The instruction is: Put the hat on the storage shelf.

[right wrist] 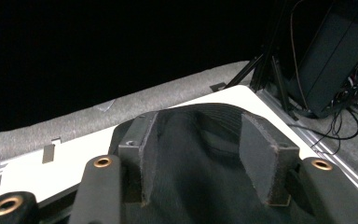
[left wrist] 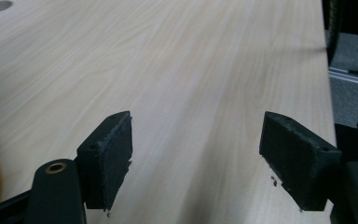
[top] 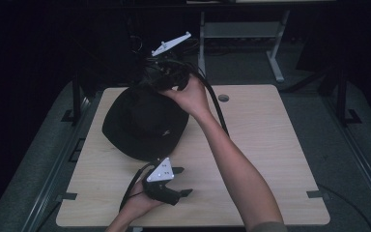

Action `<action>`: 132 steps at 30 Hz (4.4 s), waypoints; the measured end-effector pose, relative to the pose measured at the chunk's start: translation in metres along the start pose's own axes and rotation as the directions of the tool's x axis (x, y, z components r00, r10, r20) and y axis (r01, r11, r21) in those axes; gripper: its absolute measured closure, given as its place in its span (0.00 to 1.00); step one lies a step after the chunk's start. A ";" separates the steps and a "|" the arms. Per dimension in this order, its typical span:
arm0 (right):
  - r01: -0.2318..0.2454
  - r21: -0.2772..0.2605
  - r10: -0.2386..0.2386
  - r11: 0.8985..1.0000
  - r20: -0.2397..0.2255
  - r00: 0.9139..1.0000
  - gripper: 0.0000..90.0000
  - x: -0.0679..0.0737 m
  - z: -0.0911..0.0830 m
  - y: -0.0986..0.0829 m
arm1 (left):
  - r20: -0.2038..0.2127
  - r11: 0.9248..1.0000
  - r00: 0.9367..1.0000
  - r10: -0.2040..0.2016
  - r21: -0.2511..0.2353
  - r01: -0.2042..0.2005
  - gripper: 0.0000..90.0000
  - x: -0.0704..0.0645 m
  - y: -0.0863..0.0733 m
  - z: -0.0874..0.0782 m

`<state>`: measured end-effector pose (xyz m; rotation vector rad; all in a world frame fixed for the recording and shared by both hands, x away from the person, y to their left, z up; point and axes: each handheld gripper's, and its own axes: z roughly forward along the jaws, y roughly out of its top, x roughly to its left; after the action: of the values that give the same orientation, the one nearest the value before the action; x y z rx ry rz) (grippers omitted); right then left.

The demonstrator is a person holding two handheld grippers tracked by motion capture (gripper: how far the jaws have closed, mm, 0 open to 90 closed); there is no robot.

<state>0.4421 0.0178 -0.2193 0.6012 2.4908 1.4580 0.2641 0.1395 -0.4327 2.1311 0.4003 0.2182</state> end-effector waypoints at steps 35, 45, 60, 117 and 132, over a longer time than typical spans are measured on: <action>-0.100 -0.045 0.101 0.994 0.008 0.995 0.38 -0.025 -0.067 -0.060 | -0.051 0.999 0.997 -0.054 -0.003 0.054 0.23 0.006 -0.007 -0.006; -0.125 -0.032 0.126 0.992 0.033 0.991 0.36 -0.030 -0.077 -0.078 | -0.054 0.999 0.997 -0.046 0.000 0.046 0.23 0.006 -0.007 -0.005; -0.162 -0.017 0.162 0.987 0.055 0.985 0.33 -0.038 -0.092 -0.103 | -0.054 0.999 0.997 -0.047 0.006 0.048 0.22 0.006 -0.008 -0.003; -0.258 0.004 0.256 0.966 0.103 0.961 0.26 -0.054 -0.129 -0.173 | -0.064 0.998 0.997 -0.052 0.026 0.054 0.23 0.009 -0.010 -0.006; -0.290 0.018 0.286 0.957 0.118 0.951 0.25 -0.057 -0.140 -0.198 | -0.064 0.998 0.996 -0.062 0.024 0.063 0.23 0.010 -0.011 -0.006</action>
<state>0.3937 -0.2036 -0.3234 1.0634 2.4210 1.4274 0.2693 0.1536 -0.4382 2.1373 0.5083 0.2458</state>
